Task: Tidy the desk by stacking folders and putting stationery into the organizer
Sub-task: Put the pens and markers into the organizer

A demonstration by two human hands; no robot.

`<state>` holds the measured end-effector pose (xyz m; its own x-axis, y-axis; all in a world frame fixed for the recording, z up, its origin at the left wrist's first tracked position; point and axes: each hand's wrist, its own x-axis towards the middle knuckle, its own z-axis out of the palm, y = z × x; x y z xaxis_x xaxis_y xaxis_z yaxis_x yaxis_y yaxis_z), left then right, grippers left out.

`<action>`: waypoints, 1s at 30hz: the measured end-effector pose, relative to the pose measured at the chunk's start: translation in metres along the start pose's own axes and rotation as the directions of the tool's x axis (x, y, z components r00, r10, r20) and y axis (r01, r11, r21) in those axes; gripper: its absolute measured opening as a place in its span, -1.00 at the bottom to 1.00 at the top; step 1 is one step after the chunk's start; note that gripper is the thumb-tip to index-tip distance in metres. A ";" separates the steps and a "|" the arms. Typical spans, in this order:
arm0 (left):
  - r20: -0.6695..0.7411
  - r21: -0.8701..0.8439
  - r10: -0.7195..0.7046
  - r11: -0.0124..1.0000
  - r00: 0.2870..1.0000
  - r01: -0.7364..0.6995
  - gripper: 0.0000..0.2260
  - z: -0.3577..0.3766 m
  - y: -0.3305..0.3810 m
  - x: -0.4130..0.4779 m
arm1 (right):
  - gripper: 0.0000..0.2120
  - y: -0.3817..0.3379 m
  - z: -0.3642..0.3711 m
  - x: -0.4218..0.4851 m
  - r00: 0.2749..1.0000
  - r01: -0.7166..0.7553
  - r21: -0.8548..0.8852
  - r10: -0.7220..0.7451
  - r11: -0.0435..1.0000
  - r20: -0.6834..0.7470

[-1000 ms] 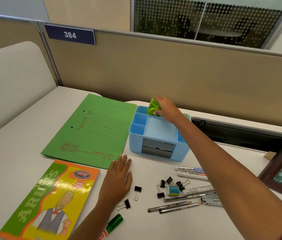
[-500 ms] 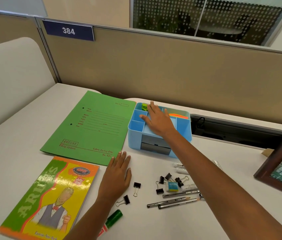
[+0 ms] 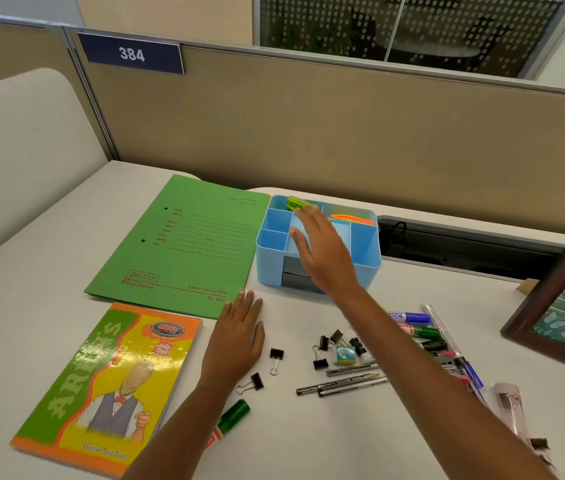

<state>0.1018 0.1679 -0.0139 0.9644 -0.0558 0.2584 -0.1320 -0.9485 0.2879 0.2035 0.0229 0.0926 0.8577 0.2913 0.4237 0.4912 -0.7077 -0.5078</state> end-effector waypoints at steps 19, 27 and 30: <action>0.104 -0.212 0.043 0.977 0.994 -0.020 -0.57 -0.025 -0.016 -0.020 | -0.76 -0.037 0.048 -0.197 0.854 0.438 0.125 -0.456 0.890 0.251; 0.065 0.054 0.147 0.987 0.987 -0.151 -0.67 -0.028 -0.020 -0.034 | -0.81 -0.025 0.040 -0.199 0.878 0.400 0.009 -0.386 0.916 0.281; 0.074 0.060 0.126 0.990 0.989 -0.130 -0.64 -0.020 -0.018 -0.035 | -0.76 -0.010 0.023 -0.202 0.895 0.384 -0.039 -0.362 0.922 0.261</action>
<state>0.0654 0.1929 -0.0096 0.9545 -0.1972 0.2239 -0.2422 -0.9503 0.1956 0.0288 -0.0142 -0.0056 0.6295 0.6847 0.3673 0.7768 -0.5658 -0.2765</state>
